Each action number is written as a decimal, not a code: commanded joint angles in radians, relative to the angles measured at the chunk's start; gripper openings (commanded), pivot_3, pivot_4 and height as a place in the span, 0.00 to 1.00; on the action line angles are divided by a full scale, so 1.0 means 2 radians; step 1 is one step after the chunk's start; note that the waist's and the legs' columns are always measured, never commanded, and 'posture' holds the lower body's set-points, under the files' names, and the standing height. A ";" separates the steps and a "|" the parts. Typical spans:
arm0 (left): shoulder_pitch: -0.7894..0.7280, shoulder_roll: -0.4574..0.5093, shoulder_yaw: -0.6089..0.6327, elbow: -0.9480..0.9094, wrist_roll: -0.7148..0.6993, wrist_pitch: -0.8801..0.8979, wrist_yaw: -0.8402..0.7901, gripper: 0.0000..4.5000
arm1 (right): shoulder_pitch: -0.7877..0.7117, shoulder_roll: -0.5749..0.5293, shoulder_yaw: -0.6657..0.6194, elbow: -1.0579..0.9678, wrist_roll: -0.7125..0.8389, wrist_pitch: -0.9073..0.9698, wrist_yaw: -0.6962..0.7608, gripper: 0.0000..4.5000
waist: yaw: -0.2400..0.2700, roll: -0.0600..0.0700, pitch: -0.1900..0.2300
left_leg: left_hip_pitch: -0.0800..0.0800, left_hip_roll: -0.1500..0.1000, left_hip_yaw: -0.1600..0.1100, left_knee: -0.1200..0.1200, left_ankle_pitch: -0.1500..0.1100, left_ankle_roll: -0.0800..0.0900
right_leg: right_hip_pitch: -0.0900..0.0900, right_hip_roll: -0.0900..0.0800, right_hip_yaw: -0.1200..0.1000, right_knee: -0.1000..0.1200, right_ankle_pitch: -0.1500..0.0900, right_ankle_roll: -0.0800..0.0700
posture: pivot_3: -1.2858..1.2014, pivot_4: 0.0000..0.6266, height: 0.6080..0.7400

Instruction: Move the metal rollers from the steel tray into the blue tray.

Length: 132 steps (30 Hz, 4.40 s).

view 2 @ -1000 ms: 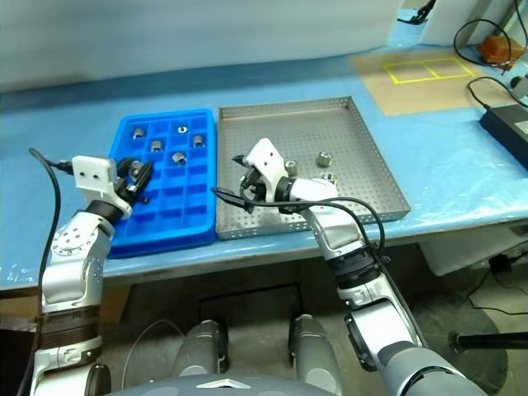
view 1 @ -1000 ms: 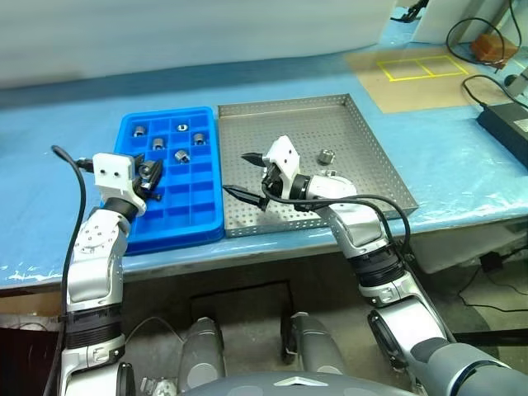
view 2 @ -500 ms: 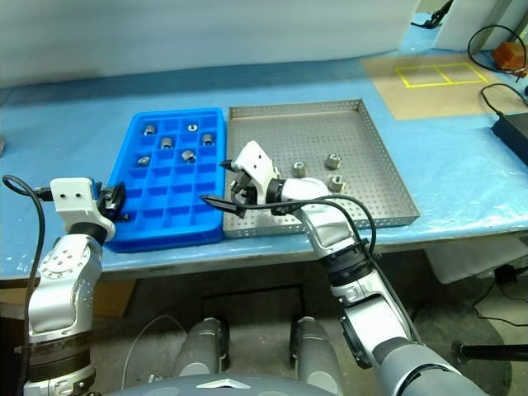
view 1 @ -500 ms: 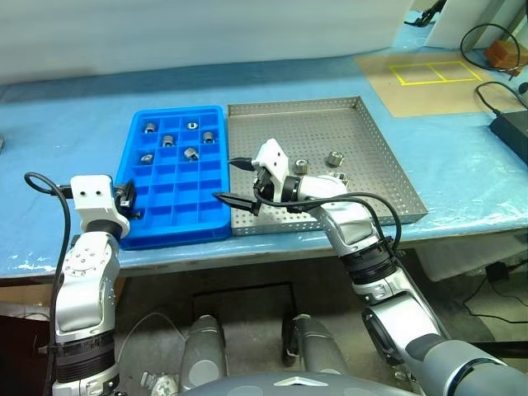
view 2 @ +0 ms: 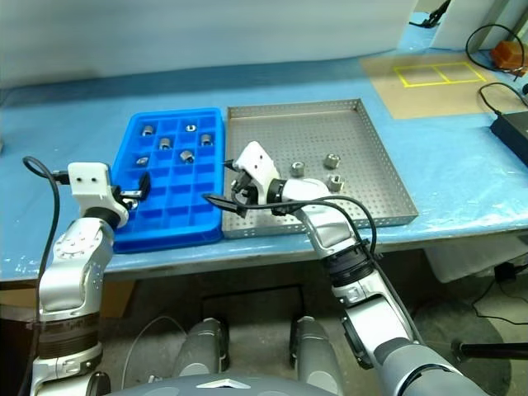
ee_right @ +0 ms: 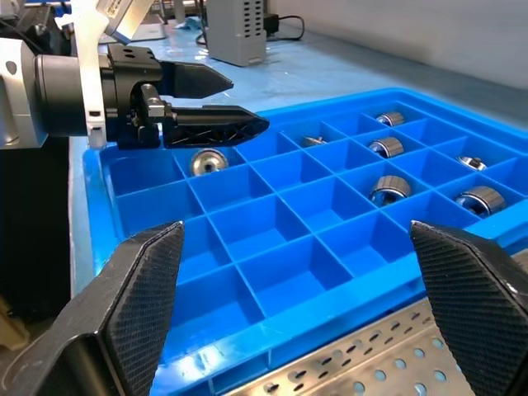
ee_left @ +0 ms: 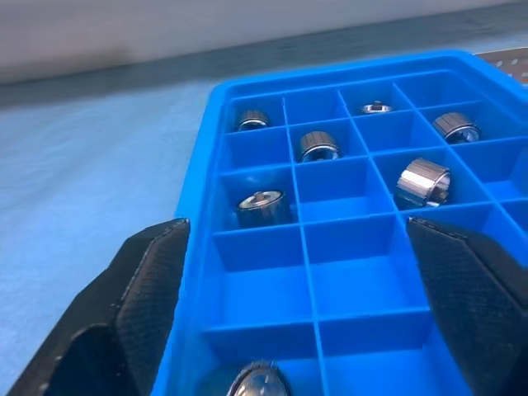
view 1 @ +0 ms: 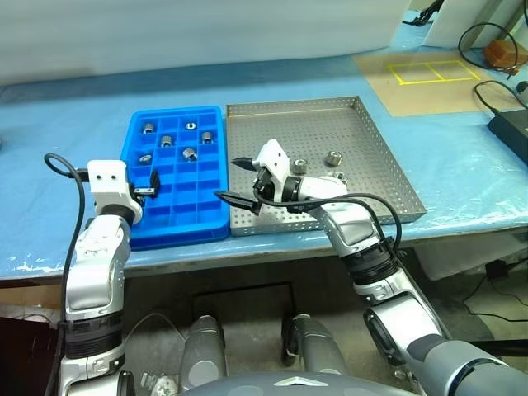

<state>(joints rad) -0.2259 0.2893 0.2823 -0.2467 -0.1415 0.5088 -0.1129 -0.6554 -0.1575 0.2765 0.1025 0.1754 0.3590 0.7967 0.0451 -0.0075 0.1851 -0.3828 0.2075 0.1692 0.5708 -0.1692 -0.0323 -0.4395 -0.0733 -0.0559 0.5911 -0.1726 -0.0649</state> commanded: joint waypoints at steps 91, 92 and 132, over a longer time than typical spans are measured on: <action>-0.044 0.025 -0.019 0.072 -0.007 -0.017 -0.046 0.39 | -0.005 -0.008 -0.017 -0.016 0.004 0.003 -0.014 1.00 | -0.001 0.000 0.000 | -0.001 0.000 -0.001 0.003 -0.001 0.002 | 0.001 -0.001 0.000 -0.001 0.002 0.003 | 0.50 0.24 1.00; -0.045 0.025 -0.021 0.077 -0.007 -0.021 -0.047 0.39 | -0.005 -0.008 -0.017 -0.016 0.004 0.004 -0.014 1.00 | -0.001 0.000 0.000 | -0.001 0.000 -0.001 0.003 -0.001 0.002 | 0.001 0.000 0.000 -0.001 0.002 0.003 | 0.49 0.24 1.00; -0.220 -0.022 -0.106 0.301 -0.010 -0.159 -0.140 0.81 | 0.041 -0.037 -0.045 -0.095 0.003 0.045 -0.075 1.00 | -0.011 0.000 0.000 | -0.001 0.000 0.000 0.003 0.000 0.001 | 0.001 0.000 0.001 -0.001 0.002 0.003 | 0.38 0.24 1.00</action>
<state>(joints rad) -0.6247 0.2464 0.0805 0.3548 -0.1505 0.2322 -0.3595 -0.5818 -0.2235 0.2150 -0.0315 0.1758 0.4406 0.6656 0.0233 -0.0079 0.1848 -0.3851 0.2064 0.1688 0.5758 -0.1700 -0.0304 -0.4380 -0.0739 -0.0546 0.5893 -0.1684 -0.0598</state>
